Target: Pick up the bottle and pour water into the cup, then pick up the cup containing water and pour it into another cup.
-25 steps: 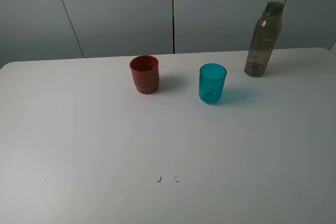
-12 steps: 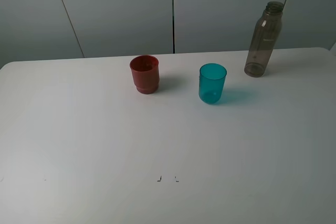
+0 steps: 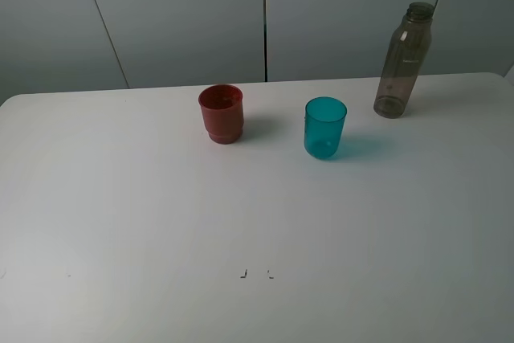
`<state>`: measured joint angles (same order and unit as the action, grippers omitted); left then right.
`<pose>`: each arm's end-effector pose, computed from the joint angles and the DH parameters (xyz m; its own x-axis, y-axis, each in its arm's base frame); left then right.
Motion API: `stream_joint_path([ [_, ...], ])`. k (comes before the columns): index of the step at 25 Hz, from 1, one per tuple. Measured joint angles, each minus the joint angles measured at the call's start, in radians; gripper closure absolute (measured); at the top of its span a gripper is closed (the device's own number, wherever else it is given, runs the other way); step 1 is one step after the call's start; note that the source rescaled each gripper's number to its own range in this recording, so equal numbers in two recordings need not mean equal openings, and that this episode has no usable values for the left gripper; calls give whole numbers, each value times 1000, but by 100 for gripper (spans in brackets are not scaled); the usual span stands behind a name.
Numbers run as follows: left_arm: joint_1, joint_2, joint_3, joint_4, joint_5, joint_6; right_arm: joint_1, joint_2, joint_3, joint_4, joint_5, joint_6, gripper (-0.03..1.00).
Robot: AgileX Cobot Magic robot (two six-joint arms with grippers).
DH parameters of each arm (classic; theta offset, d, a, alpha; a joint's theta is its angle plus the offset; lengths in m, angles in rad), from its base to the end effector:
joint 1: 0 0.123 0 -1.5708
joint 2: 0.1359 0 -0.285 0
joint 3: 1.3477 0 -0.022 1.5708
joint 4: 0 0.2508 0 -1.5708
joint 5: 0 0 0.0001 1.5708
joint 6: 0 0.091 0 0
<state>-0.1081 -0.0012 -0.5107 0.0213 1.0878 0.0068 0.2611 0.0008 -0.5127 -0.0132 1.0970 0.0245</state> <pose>-0.0072 0.0025 0.2781 -0.4651 0.0673 -0.8827 0.0991 0.9948 0.0236 -0.0072 -0.0030 0.2779 -0.4659 -0.1054 -0.8786 -0.2396 0.9708 0.0106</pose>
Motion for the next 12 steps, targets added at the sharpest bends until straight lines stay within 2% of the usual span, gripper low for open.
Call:
stream_joint_path([
  [5, 0, 0, 0, 0, 0, 0, -79, 0, 0, 0, 0, 2, -3],
  [12, 0, 0, 0, 0, 0, 0, -88, -1, 0, -29, 0, 66, -3],
])
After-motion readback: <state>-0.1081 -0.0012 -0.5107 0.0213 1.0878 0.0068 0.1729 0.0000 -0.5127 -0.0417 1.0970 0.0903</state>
